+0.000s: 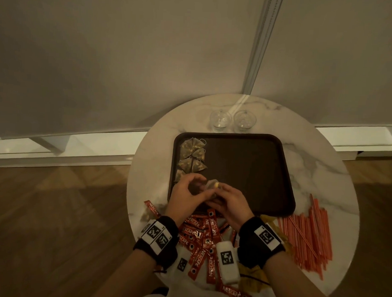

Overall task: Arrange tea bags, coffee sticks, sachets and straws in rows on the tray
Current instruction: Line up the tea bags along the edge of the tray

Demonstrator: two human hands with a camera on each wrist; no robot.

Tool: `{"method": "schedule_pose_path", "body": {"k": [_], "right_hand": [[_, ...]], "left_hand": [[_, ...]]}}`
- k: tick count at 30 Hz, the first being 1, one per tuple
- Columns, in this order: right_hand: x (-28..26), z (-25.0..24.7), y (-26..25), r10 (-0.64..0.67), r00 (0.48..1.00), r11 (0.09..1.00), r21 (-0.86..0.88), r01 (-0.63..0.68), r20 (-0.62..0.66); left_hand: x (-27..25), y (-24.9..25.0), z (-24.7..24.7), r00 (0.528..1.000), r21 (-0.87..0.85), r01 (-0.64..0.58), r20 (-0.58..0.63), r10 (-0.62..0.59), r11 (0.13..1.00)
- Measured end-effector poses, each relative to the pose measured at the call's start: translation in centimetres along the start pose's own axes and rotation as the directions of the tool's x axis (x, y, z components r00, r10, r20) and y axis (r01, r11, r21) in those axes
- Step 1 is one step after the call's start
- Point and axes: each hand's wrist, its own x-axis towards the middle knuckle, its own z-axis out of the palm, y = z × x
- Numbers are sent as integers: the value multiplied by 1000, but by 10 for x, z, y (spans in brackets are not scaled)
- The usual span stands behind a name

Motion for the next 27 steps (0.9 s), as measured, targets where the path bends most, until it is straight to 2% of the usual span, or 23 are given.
{"method": "schedule_pose_path", "body": {"k": [2,3,5,8,10,15,20,24,27], "right_hand": [[3,-4,4,-18,997,998,-69,13,-72],[5,-6,7,-30,995,994,-105,20,-92],[10,-8,10,-54,990,980,-196,29,-128],[14,-10,14,-95,984,947,-318,42,-153],[16,-11,15,-112,982,937,-346,54,-149],[26,-11,19,-93,990,928,-371,47,-107],[38,-8,22,-51,997,930,-366,27,-56],[47,-7,21,-15,999,916,-400,-4,-45],[56,-8,15,22,999,902,-429,-41,-48]], "left_hand": [[-1,-4,4,980,-176,195,-12,-200,965],[-1,-7,6,959,-207,271,-21,-281,940],[1,-11,9,923,-221,376,4,-385,900],[0,-14,12,869,-386,487,129,-477,783],[0,-16,12,857,-446,505,154,-492,739],[3,-23,13,851,-493,509,167,-497,706],[8,-33,13,818,-546,545,176,-548,637],[19,-36,9,825,-476,539,129,-551,695],[33,-41,3,877,-275,475,70,-475,836]]}}
